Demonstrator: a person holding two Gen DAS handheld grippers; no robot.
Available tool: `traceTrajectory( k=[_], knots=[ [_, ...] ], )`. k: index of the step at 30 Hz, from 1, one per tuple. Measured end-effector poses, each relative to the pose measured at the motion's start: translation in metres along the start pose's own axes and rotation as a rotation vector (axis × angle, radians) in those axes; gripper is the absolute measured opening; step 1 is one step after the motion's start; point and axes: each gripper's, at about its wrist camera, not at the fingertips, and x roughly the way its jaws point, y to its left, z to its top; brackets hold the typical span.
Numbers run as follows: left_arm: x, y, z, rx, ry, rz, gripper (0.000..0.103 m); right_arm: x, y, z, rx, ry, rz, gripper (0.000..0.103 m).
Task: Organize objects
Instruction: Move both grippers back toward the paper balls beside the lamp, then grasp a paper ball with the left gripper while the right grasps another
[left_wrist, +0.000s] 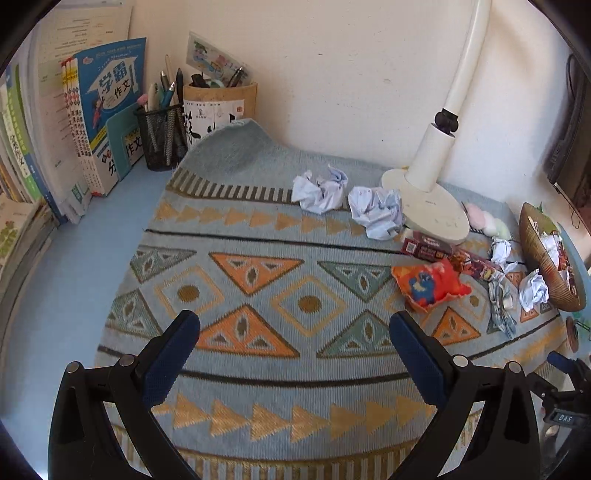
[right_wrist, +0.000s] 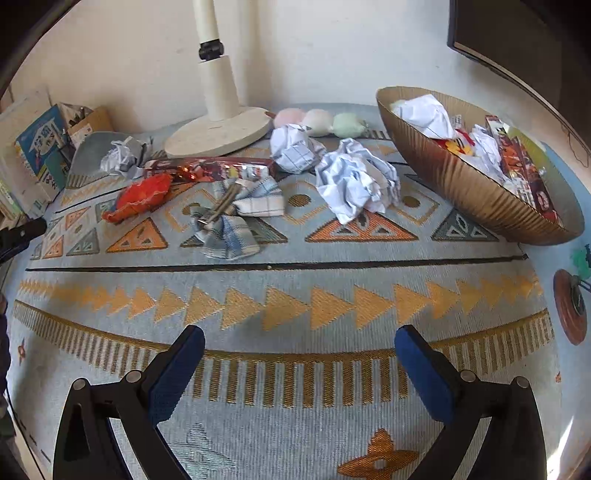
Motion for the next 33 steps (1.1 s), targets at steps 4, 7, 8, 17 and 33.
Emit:
traceTrajectory(
  k=[4, 7, 8, 17, 33],
  knots=[
    [0.039, 0.012, 0.039, 0.085, 0.017, -0.011, 0.102, -0.001, 0.026, 0.041, 0.039, -0.011, 0.245, 0.103],
    [0.064, 0.006, 0.054, 0.164, 0.016, -0.042, 0.102, 0.011, 0.063, 0.079, 0.023, -0.001, 0.32, 0.103],
    [0.069, 0.0, 0.054, 0.221, 0.001, -0.052, 0.102, 0.017, 0.074, 0.092, 0.004, 0.005, 0.332, 0.099],
    [0.121, -0.019, 0.075, 0.443, 0.013, -0.083, 0.102, 0.082, 0.148, 0.175, -0.096, 0.07, 0.428, 0.084],
    [0.119, -0.031, 0.08, 0.509, 0.001, -0.169, 0.046, 0.128, 0.169, 0.187, -0.167, 0.131, 0.423, 0.051]
  ],
)
